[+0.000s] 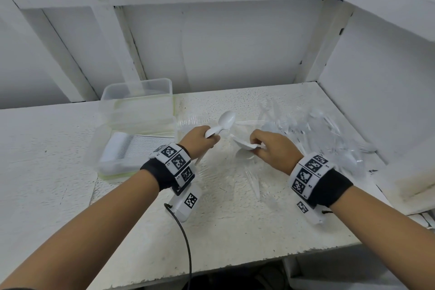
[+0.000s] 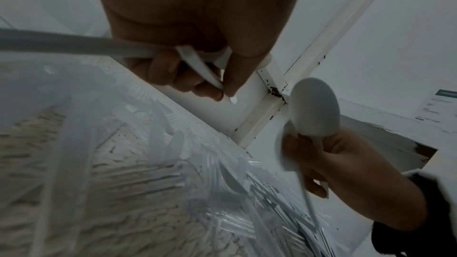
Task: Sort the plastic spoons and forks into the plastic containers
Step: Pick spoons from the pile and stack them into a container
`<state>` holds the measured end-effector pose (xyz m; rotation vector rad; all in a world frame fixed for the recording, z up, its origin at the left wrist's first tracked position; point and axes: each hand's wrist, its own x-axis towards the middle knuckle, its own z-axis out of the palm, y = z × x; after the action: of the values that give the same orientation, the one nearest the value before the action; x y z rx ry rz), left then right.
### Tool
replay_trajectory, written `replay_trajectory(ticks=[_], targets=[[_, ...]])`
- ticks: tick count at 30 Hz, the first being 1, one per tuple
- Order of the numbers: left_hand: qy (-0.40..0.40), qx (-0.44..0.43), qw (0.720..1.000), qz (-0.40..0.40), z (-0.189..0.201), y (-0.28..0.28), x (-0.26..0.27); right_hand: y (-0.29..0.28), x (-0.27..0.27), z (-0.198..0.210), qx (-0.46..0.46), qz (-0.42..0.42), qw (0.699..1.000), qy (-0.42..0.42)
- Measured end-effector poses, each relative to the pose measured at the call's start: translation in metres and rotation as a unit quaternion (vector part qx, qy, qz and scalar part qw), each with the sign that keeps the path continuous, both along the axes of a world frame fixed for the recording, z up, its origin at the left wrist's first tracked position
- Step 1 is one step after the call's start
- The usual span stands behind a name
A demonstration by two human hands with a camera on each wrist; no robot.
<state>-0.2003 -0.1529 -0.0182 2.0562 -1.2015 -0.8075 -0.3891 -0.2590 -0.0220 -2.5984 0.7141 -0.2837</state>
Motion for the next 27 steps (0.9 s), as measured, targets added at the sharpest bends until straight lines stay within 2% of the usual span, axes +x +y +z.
replay_trajectory(ticks=[5, 8, 12, 16, 18, 23, 27], targets=[[-0.003, -0.008, 1.0, 0.002, 0.0, 0.0, 0.002, -0.002, 0.004, -0.002, -0.021, -0.017, 0.999, -0.017], [0.003, -0.002, 1.0, 0.001, -0.001, -0.002, 0.0, -0.004, 0.005, -0.003, 0.002, -0.033, 0.997, -0.075], [0.024, 0.012, 1.0, 0.006, -0.001, -0.006, -0.006, -0.005, 0.009, 0.004, 0.115, -0.12, 0.976, -0.14], [0.099, 0.011, 0.995, 0.032, 0.002, -0.011, -0.017, -0.004, 0.011, 0.018, 0.287, -0.169, 0.925, -0.184], [0.113, 0.003, 0.992, 0.047, 0.002, -0.014, -0.024, -0.006, 0.01, 0.021, 0.312, -0.188, 0.914, -0.179], [0.015, 0.055, 0.997, 0.056, -0.015, -0.03, -0.033, -0.016, 0.002, 0.018, 0.417, -0.21, 0.869, -0.162], [-0.049, 0.136, 0.989, 0.012, -0.032, -0.036, -0.038, -0.017, -0.007, 0.012, 0.41, -0.22, 0.872, -0.151]])
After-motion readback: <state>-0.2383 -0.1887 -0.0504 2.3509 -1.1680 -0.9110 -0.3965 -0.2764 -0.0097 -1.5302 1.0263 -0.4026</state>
